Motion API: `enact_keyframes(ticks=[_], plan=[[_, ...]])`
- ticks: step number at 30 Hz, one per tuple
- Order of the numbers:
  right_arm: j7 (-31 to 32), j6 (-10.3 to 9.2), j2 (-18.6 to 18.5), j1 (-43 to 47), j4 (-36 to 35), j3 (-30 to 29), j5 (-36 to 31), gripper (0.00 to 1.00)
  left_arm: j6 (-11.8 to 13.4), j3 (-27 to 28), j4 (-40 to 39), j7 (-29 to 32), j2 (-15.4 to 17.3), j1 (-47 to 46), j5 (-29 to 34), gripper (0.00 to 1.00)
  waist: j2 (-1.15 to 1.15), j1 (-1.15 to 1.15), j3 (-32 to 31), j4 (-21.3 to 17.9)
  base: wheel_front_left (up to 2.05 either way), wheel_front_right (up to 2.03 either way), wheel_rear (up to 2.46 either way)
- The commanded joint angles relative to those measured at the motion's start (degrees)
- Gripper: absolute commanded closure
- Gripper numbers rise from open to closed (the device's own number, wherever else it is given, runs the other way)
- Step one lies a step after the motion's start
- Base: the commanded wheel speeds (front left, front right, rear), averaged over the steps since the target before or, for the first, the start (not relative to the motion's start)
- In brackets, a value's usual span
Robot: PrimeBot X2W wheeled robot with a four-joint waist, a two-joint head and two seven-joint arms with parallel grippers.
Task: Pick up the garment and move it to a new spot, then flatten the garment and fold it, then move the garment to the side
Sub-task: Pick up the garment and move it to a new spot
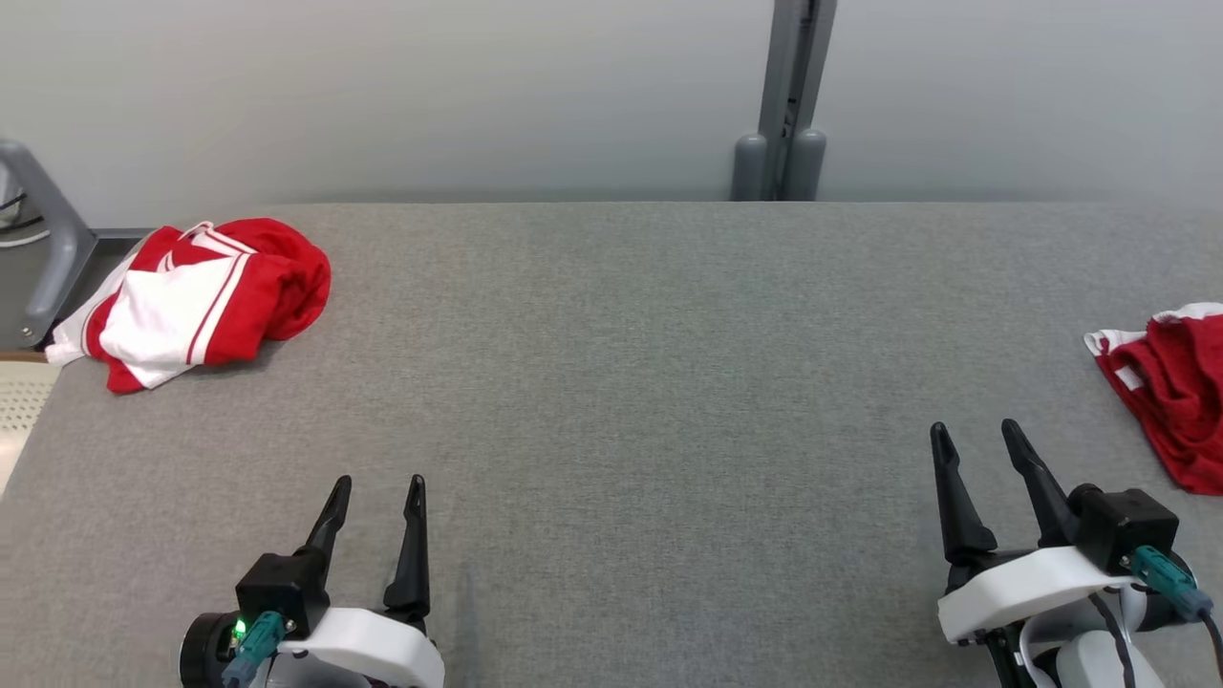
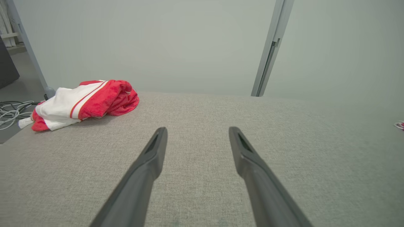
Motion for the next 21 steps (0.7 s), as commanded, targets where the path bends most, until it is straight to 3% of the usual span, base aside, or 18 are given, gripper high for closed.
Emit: enact_keyframes(ticks=[1, 21], plan=[[-0.29, 0.01, -0.28, 0.22, -0.53, -0.09, -0.51, 0.00, 0.07, 0.10, -0.26, -0.27, 0.26, -0.86, 0.12, 0.00, 0.00, 0.00, 0.03, 1.93, 0.00, 0.00, 0.00], [-0.28, 0.01, -0.30, -1.09, -1.82, -0.57, -0.86, 0.00, 0.81, 1.33, -2.60, -0.26, 0.20, -0.33, -0.57, 0.00, 0.00, 0.00, 1.69, 24.64, 0.00, 0.00, 0.00]])
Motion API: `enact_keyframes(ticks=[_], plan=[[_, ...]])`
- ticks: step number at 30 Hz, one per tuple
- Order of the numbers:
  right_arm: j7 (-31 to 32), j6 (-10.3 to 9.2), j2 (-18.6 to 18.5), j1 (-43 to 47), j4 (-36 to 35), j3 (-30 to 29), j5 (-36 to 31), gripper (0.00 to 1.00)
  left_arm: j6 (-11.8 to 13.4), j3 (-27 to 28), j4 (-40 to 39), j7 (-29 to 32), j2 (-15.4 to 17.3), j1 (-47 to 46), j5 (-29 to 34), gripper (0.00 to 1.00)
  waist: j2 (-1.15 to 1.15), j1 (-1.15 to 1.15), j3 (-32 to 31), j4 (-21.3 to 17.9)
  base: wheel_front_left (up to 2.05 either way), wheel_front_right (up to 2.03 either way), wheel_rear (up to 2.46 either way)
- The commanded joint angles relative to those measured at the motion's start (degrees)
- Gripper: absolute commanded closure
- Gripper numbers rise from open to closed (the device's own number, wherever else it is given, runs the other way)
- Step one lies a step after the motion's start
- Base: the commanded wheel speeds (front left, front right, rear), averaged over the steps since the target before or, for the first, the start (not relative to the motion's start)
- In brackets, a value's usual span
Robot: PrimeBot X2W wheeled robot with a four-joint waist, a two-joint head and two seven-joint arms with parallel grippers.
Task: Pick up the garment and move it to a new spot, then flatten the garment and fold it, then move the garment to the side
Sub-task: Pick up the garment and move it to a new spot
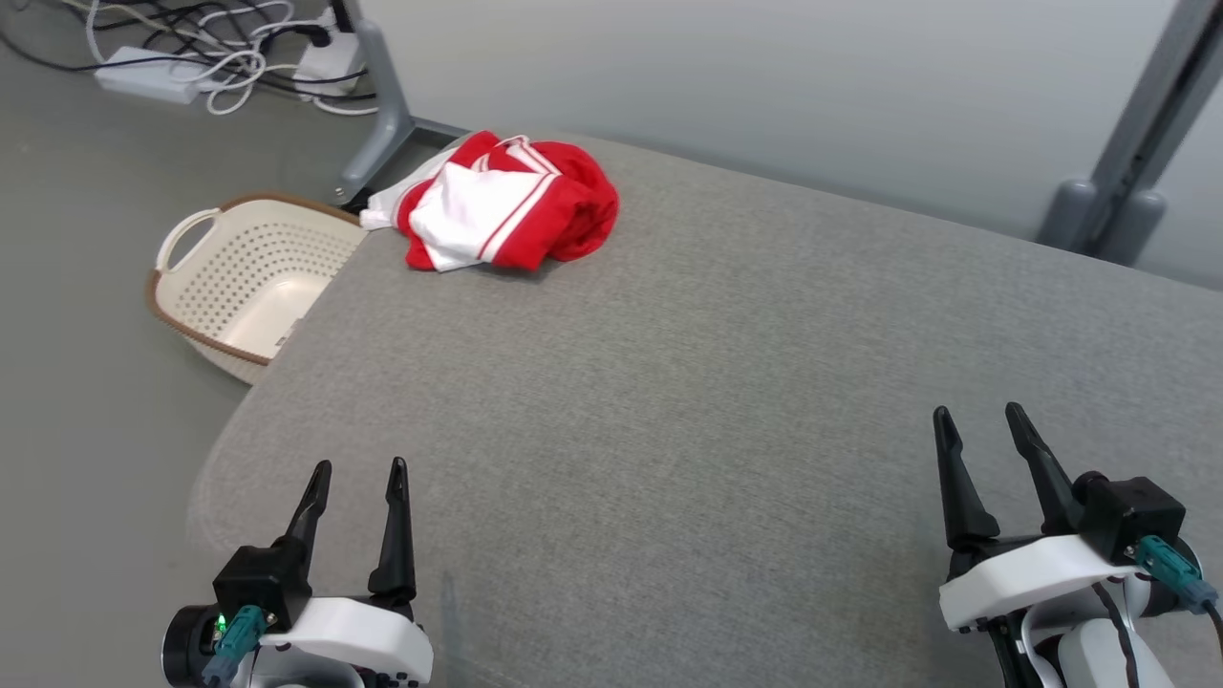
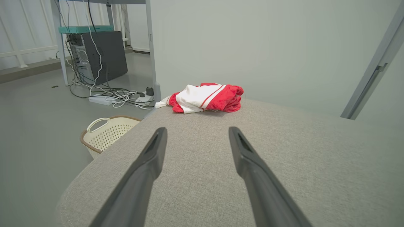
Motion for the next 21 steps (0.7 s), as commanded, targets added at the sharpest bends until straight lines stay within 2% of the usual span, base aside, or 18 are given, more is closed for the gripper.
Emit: enact_keyframes(ticks=[1, 6, 15, 21], plan=[[-0.28, 0.01, -0.31, -0.45, -0.23, -0.12, -0.27, 0.00, 0.17, 0.11, -0.26, -0.25, 0.15, -0.12, -0.23, 0.00, 0.00, 0.00, 0.51, 3.26, 0.00, 0.00, 0.00], [0.04, 0.01, -0.32, -0.84, -0.07, 0.64, -0.52, 0.00, 0.73, 0.74, -0.90, -0.25, 0.16, 0.65, -0.64, 0.00, 0.00, 0.00, 1.06, 5.53, 0.00, 0.00, 0.00], [0.25, 0.01, -0.34, -2.03, -0.72, 1.10, -1.27, 0.00, 1.28, 1.54, -2.62, -0.25, 0.17, 1.13, -1.48, 0.00, 0.00, 0.00, 2.97, 5.85, 0.00, 0.00, 0.00], [0.78, 0.01, -0.33, -2.78, -2.54, -0.41, -3.02, 0.00, 0.74, 2.42, -3.10, -0.26, 0.15, -1.22, -1.66, 0.00, 0.00, 0.00, 5.48, 5.15, 0.00, 0.00, 0.00]])
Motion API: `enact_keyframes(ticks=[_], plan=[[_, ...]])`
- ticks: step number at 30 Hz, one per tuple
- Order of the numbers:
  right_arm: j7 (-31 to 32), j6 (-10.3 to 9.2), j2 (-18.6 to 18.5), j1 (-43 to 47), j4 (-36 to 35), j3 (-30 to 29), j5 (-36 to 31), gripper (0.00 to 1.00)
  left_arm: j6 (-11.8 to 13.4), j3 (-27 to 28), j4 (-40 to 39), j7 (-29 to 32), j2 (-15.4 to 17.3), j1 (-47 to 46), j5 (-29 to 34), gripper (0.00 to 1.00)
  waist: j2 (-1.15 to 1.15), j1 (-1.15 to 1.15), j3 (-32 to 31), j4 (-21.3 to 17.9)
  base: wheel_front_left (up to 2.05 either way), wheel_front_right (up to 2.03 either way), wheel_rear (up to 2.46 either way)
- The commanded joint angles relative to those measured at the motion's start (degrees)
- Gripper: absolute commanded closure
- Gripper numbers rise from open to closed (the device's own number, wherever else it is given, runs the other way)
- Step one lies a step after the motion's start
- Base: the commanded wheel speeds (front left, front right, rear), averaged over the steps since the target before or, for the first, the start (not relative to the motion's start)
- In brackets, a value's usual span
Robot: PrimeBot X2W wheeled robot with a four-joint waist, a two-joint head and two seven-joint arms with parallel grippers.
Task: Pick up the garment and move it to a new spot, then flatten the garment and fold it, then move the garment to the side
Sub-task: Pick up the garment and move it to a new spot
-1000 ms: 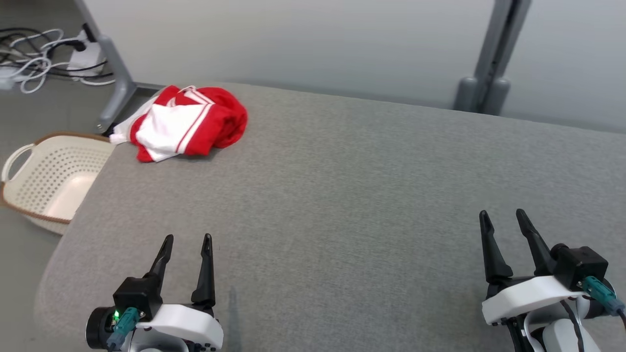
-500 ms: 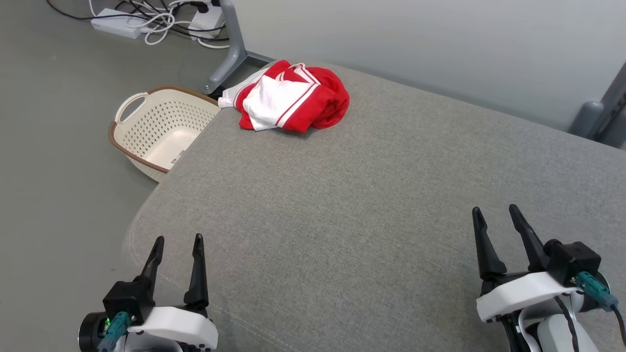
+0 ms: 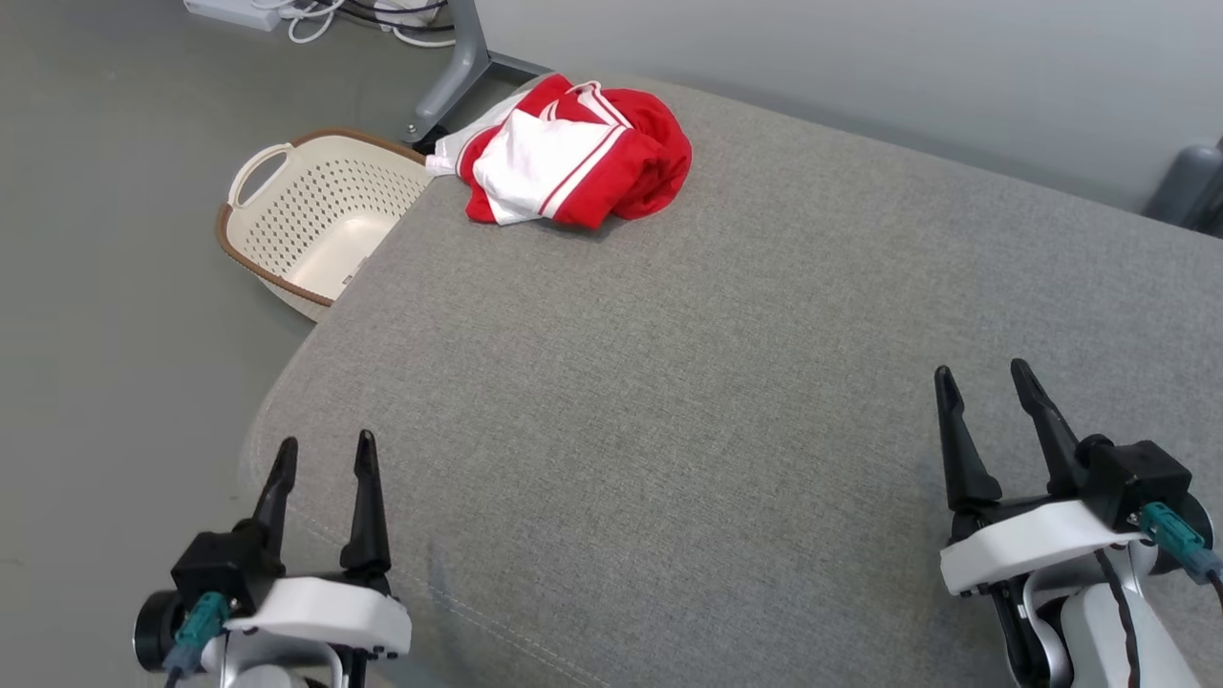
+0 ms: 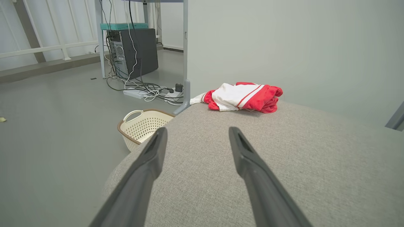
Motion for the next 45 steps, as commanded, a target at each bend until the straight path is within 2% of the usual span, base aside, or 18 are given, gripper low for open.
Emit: enact_keyframes(ticks=[1, 7, 12, 14, 18, 21, 24, 30, 34, 41, 42, 43, 44, 45], plan=[[0.33, 0.01, -0.38, -0.91, -0.81, -0.38, -0.81, 0.00, -0.10, 0.59, -0.66, -0.27, 0.35, -2.21, 0.98, 0.00, 0.00, 0.00, 1.39, -0.86, 0.00, 0.00, 0.00], [2.07, 0.01, -0.38, -3.59, -4.59, -0.50, -3.25, 0.00, -1.84, 2.39, -1.21, -0.25, 3.19, -10.54, 3.42, 0.00, 0.00, 0.00, 6.46, -4.51, 0.00, 0.00, 0.00], [3.45, 0.01, -0.38, -6.30, -8.22, 0.94, -4.55, 0.00, -4.44, 2.93, 3.17, 0.80, 8.98, -22.01, 4.95, 0.00, 0.00, 0.00, 11.54, -9.14, 0.00, 0.00, 0.00], [4.05, 0.01, -0.38, -7.84, -10.23, 1.56, -5.16, 0.00, -6.38, 2.72, 6.92, 3.30, 12.50, -29.47, 5.60, 0.00, 0.00, 0.00, 14.50, -12.29, 0.00, 0.00, 0.00], [4.73, 0.01, -0.38, -9.63, -12.31, 2.06, -5.57, 0.00, -8.77, 2.04, 13.12, 7.74, 15.35, -38.36, 4.25, 0.00, 0.00, 0.00, 17.75, -16.37, 0.00, 0.00, 0.00], [4.69, 0.01, -0.36, -10.35, -13.12, 2.42, -5.68, 0.00, -9.79, -0.34, 17.84, 11.21, 17.95, -43.43, 5.80, 0.00, 0.00, 0.00, 19.33, -19.18, 0.00, 0.00, 0.00], [4.44, 0.01, -0.36, -10.52, -13.52, 2.20, -5.78, 0.00, -10.63, -1.99, 22.11, 14.27, 17.57, -47.02, 4.18, 0.00, 0.00, 0.00, 20.31, -21.28, 0.00, 0.00, 0.00], [4.19, 0.01, -0.30, -10.55, -14.52, 2.25, -5.52, 0.00, -11.09, -5.52, 29.73, 19.54, 20.06, -50.13, 3.10, 0.00, 0.00, 0.00, 21.77, -24.86, 0.00, 0.00, 0.00], [4.26, 0.01, -0.32, -10.57, -15.51, 1.87, -5.80, 0.00, -11.00, -5.60, 33.93, 19.29, 22.08, -50.77, 3.09, 0.00, 0.00, 0.00, 22.80, -26.45, 0.00, 0.00, 0.00], [4.34, 0.01, -0.32, -10.65, -16.70, 1.91, -5.90, 0.00, -9.51, -4.98, 39.99, 18.34, 23.19, -52.18, 2.32, 0.00, 0.00, 0.00, 24.06, -27.70, 0.00, 0.00, 0.00], [4.31, 0.01, -0.32, -10.69, -16.77, 1.91, -5.83, 0.00, -9.25, -4.90, 40.55, 17.89, 23.17, -52.34, 2.32, 0.22, 0.00, 0.00, 24.17, -27.77, 0.00, 0.00, 0.00], [4.26, 0.01, -0.33, -10.72, -16.87, 1.94, -5.76, 0.00, -9.14, -4.96, 41.09, 17.52, 23.12, -52.56, 2.33, 0.64, 0.00, 0.00, 24.25, -27.80, 0.00, 0.00, 0.00], [4.16, 0.01, -0.33, -10.75, -16.89, 2.01, -5.67, 0.00, -9.11, -4.98, 41.53, 17.00, 23.18, -52.85, 2.29, 1.00, 0.00, 0.00, 24.25, -27.81, 0.00, 0.00, 0.00], [4.05, 0.01, -0.33, -10.77, -16.81, 2.04, -5.59, 0.00, -9.22, -5.12, 41.95, 16.62, 23.24, -53.16, 2.24, 1.00, 0.00, 0.00, 24.16, -27.79, 0.00, 0.00, 0.00]])
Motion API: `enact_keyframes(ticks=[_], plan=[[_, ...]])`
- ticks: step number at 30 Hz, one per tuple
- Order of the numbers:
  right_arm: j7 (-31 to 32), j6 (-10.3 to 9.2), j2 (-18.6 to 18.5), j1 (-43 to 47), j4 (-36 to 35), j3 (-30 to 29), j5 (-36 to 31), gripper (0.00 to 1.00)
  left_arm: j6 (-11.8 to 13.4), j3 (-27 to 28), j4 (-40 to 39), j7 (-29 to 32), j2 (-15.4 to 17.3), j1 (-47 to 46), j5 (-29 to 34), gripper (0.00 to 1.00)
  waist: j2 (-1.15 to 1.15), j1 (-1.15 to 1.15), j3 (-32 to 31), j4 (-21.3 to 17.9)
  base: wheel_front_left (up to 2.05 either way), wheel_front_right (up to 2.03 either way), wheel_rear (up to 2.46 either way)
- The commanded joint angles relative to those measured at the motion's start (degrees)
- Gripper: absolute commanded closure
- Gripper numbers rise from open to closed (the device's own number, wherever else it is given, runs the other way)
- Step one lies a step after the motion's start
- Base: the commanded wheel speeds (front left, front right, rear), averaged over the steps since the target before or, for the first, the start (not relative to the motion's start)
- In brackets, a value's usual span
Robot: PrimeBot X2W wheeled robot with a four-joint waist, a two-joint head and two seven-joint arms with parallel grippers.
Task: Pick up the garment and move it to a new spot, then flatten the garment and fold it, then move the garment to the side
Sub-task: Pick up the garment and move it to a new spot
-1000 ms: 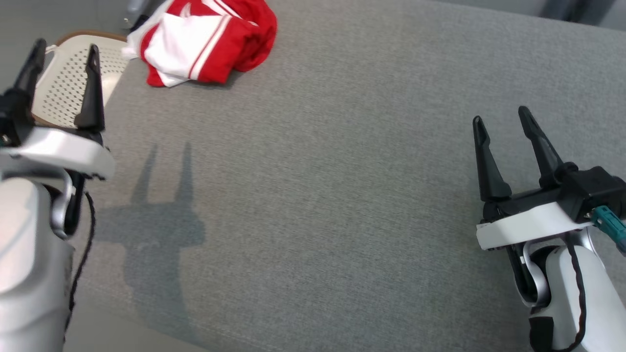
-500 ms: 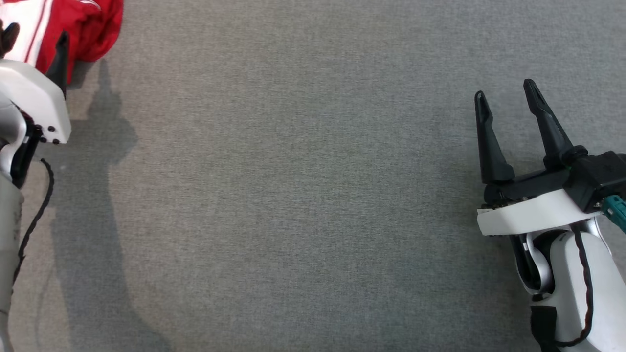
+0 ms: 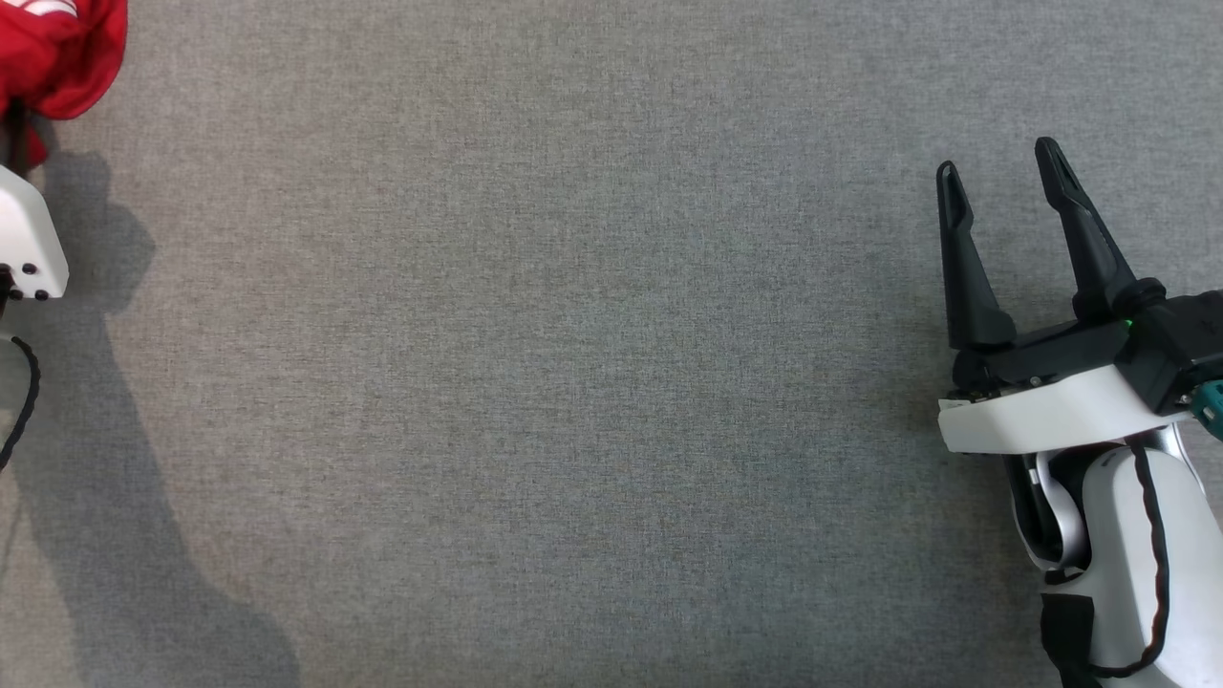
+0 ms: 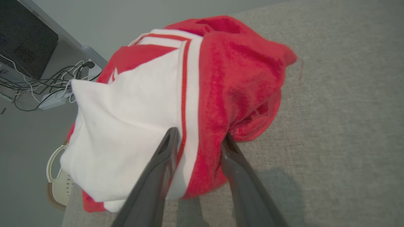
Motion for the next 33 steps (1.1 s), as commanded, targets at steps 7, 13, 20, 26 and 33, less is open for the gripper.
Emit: enact_keyframes(ticks=[7, 13, 20, 26, 33], plan=[[-1.44, 0.01, -0.27, 0.29, 1.35, -0.35, 1.19, 0.00, -0.50, -0.41, 0.50, -3.70, 1.43, -3.75, -0.58, 1.00, 0.00, 0.00, -2.64, 0.40, 0.00, 0.00, 0.00], [-2.89, 0.01, -0.27, 1.37, 3.56, -0.77, 2.70, 0.00, -0.70, -2.00, -1.76, -5.75, 2.64, -6.19, 0.76, 1.00, 0.00, 0.00, -6.93, 0.39, 0.00, 0.00, 0.00], [-4.20, 0.01, -0.28, 3.64, 6.03, -2.83, 4.47, 0.00, -1.30, -5.34, -5.97, -5.28, 1.12, -7.44, 1.49, 1.00, 0.00, 0.00, -13.44, -0.11, 0.00, 0.00, 0.00], [-4.86, 0.01, -0.28, 7.15, 7.84, -7.14, 5.59, 0.00, -1.71, -9.62, -13.82, -3.21, -2.81, -6.06, -0.19, 1.00, 0.00, 0.00, -20.99, -1.71, 0.00, 0.00, 0.00], [-5.21, 0.01, -0.27, 11.20, 8.25, -12.45, 6.37, 0.00, -1.71, -13.23, -23.94, 0.86, -9.40, -2.40, -2.78, 1.00, 0.00, 0.00, -25.12, -3.76, 0.00, 0.00, 0.00]])
